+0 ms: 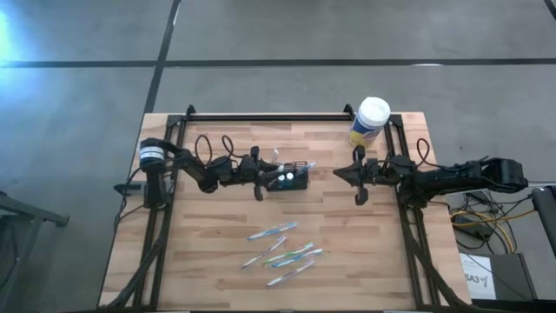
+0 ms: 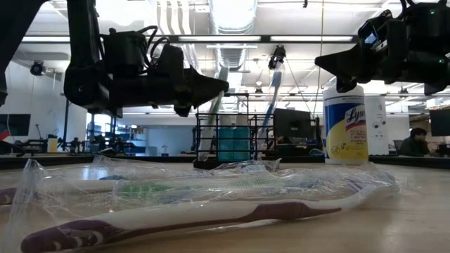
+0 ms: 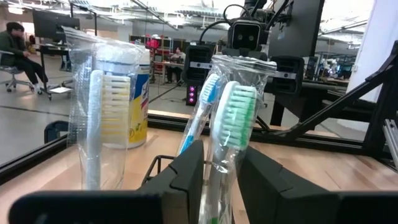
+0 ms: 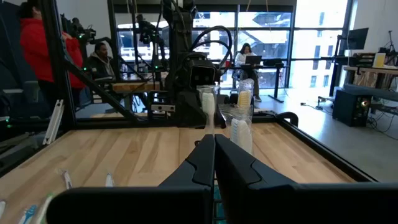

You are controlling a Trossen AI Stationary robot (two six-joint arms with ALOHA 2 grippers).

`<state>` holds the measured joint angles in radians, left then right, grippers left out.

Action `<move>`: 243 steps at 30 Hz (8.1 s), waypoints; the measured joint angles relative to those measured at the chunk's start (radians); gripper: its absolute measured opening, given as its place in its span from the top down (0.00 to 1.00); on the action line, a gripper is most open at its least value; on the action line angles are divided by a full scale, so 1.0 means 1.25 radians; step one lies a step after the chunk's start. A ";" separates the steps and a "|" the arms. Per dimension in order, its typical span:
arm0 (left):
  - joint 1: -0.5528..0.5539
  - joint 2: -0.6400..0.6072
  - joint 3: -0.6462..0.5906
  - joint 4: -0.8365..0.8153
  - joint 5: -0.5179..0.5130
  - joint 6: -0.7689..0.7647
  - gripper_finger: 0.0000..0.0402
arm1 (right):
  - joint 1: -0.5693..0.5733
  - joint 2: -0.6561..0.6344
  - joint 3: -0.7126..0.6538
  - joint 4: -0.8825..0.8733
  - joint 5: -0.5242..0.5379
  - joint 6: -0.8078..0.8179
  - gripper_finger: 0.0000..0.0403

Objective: Pick & Place toothbrushing station
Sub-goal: Put the top blue toothbrush in the wire organizer

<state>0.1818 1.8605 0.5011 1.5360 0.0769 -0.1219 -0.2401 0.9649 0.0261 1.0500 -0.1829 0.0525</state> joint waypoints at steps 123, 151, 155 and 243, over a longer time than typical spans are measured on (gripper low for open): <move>-0.403 -0.011 0.604 -1.647 -0.150 -0.317 0.46 | 0.164 -0.001 0.066 -0.215 0.125 0.060 0.98; -0.371 0.119 0.709 -1.778 -0.160 -0.179 0.94 | 0.164 0.000 0.066 -0.203 0.125 0.041 0.98; -0.376 0.108 0.706 -1.778 -0.226 -0.157 0.94 | 0.164 0.000 0.066 -0.202 0.125 0.042 0.98; -0.389 -0.328 0.269 -0.771 -0.476 0.232 0.96 | 0.262 0.437 0.501 -0.031 -0.049 0.012 0.56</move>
<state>-0.3050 1.4506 0.8379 0.5723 -0.5178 0.1684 0.0872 1.5112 0.6525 1.0112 -0.2443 0.0679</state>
